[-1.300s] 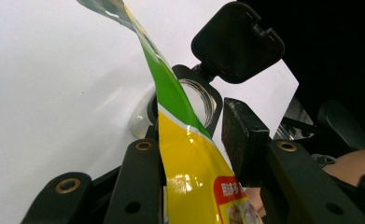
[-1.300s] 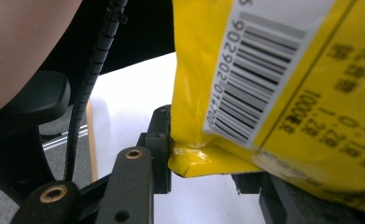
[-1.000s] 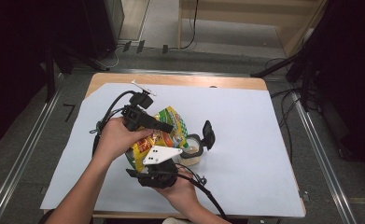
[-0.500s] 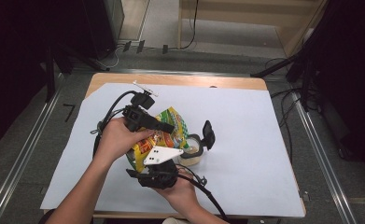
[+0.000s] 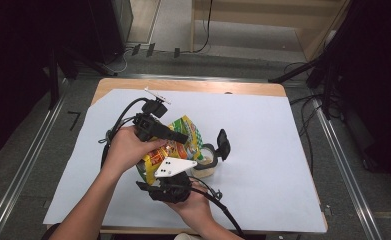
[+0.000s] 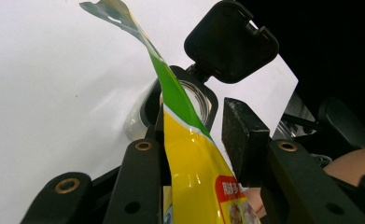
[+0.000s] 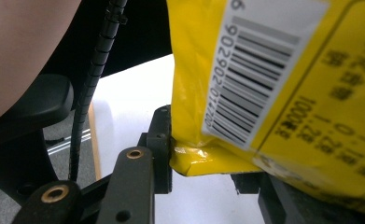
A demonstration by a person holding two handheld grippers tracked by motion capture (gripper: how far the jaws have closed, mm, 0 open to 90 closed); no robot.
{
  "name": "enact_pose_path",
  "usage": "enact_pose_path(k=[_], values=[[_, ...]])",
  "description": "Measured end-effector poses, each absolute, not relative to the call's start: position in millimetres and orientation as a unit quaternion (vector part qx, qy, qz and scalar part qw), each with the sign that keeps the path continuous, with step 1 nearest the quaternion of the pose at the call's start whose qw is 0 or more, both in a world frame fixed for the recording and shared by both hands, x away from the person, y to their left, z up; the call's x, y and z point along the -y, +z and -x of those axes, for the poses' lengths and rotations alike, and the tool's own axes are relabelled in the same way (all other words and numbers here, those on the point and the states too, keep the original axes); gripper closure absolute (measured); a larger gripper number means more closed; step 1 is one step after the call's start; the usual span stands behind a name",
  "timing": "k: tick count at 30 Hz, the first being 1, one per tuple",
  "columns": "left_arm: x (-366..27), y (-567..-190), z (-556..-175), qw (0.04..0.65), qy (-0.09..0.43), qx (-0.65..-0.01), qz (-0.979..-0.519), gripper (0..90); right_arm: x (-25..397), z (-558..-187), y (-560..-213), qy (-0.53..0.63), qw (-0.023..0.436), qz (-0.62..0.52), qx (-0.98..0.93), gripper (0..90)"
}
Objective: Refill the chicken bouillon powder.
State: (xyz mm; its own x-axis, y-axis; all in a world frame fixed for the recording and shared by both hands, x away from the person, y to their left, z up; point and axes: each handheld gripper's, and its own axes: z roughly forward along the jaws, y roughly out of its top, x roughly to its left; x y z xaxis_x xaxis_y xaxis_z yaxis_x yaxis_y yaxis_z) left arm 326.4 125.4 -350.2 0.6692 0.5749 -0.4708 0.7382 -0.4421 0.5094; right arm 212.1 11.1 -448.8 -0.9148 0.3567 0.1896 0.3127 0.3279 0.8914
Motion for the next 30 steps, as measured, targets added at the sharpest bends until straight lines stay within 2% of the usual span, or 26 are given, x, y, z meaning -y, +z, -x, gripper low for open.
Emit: enact_pose_path(k=[30], values=[[-124.3, -350.5, -326.1, 0.353, -0.119, -0.389, -0.843, 68.6, -11.1, -209.8, -447.9, 0.541, 0.017, -0.208, -0.815, 67.0]])
